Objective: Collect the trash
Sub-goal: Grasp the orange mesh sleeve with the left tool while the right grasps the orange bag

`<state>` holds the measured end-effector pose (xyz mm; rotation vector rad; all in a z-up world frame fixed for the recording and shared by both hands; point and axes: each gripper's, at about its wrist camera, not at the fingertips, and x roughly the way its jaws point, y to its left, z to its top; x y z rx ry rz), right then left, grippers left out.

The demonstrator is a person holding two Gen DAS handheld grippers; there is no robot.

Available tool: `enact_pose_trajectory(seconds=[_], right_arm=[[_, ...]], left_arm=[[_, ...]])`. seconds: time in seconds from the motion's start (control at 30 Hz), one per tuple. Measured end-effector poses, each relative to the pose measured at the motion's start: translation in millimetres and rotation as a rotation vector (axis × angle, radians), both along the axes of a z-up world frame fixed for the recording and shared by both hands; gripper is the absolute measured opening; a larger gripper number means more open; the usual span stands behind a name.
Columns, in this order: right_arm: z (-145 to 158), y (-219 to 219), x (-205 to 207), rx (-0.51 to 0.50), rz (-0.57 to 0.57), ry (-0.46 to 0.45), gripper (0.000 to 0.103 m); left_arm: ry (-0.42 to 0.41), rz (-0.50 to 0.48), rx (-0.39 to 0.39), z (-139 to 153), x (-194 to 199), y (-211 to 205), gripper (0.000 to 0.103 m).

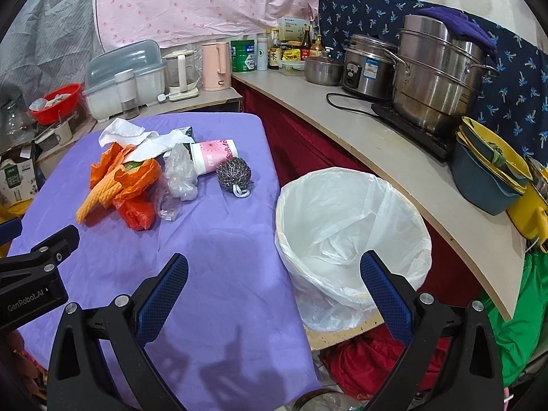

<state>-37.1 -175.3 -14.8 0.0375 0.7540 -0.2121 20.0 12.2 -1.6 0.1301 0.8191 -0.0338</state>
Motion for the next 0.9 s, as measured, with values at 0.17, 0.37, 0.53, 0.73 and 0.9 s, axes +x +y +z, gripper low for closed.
enact_pose_trajectory(seconds=[0.17,0.37,0.53,0.73,0.9], right_arm=[[-4,6,20,-0.001,0.008,0.003,0.096],[-8,10,54,0.018,0.027,-0.005,0.096],[-12,20,83,0.047,0.054,0.004,0.096],[-11,47,111,0.128,0.139,0.009,0.096],[-6,71,131,0.139,0.179,-0.008,0.096]], left_arm=[[0.014,0.02,-0.016,-7,17,14,0.096],[0.026,0.051,-0.034,-18,42,38,0.096],[0.044,0.089,-0.048,-30,64,59,0.096],[0.066,0.115,-0.063,-44,88,80,0.096],[0.072,0.118,-0.077,-50,103,92,0.096]])
